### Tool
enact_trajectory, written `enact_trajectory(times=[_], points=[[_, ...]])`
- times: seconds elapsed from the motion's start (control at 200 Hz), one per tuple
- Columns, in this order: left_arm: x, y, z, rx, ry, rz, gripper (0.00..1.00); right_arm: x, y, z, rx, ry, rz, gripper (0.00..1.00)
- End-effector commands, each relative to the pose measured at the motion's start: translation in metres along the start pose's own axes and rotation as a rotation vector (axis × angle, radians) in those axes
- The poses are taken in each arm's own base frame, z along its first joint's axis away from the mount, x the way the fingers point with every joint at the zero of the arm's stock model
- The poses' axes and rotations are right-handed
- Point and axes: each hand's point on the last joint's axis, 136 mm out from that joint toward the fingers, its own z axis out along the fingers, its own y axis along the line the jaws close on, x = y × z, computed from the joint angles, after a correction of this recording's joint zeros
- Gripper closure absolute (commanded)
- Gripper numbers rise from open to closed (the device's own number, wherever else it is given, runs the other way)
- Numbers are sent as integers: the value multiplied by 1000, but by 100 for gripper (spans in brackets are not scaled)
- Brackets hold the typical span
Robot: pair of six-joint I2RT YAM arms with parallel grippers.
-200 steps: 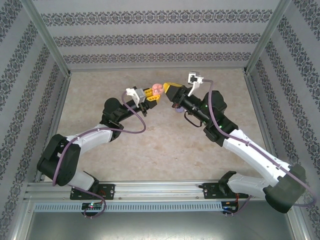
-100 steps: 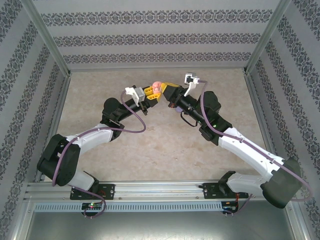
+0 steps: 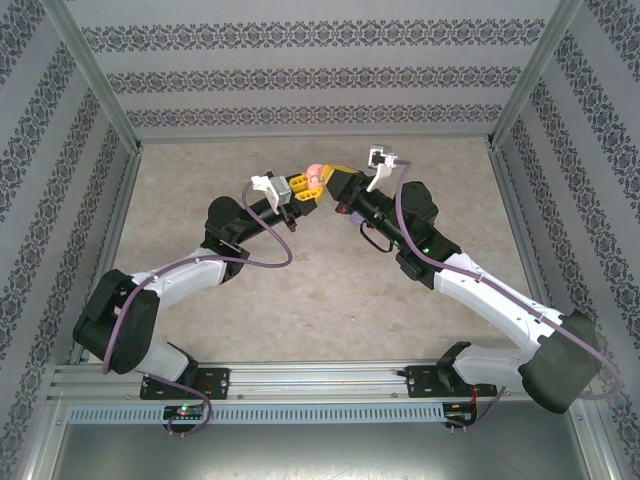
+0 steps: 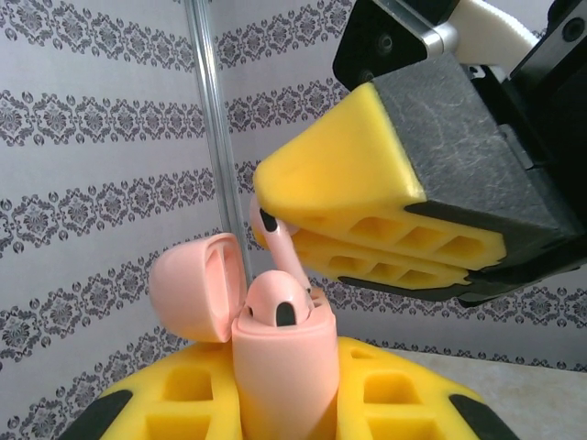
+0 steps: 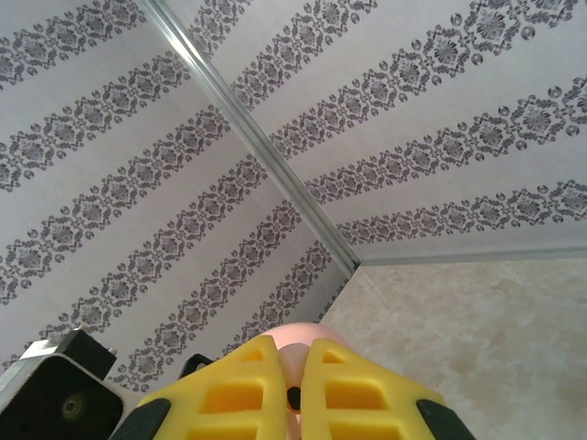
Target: Insert the wireless bluetooth earbuds into the charging case
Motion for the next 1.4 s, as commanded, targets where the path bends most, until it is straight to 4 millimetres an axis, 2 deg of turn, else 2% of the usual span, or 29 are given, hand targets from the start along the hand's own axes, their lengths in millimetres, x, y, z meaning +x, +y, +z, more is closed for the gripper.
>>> enact_trajectory(times=[0.0, 0.27, 0.505, 0.624, 0.769, 0.814, 0.874, 0.919, 1.104, 1.264, 1.394], points=[[-37, -9, 5, 29, -93, 61, 100, -7, -3, -3, 3, -36, 5, 92], [-40, -6, 6, 18, -102, 67, 100, -1, -4, -4, 0, -13, 17, 94], [-43, 0, 7, -16, -107, 70, 100, 17, -3, -8, -3, 43, -18, 95], [-44, 2, 8, -25, -110, 70, 100, 28, -9, -9, 22, 73, -26, 95], [-42, 2, 9, -21, -100, 63, 100, 30, -13, -4, 35, 92, -19, 93], [-41, 2, 10, -22, -97, 62, 100, 29, -12, -3, 36, 96, -18, 90], [-39, 2, 10, -23, -90, 57, 100, 26, -12, -1, 36, 93, -18, 80], [-38, 2, 10, -24, -88, 57, 100, 22, -12, 0, 42, 91, -14, 77], [-33, 1, 11, -21, -79, 47, 100, -6, -5, 1, 35, 37, -7, 61], [-28, 1, 11, -22, -72, 38, 100, -29, -2, -2, 26, -14, 19, 36], [-22, 1, 9, -28, -58, 32, 100, -51, -6, -16, 42, -63, 52, 32]])
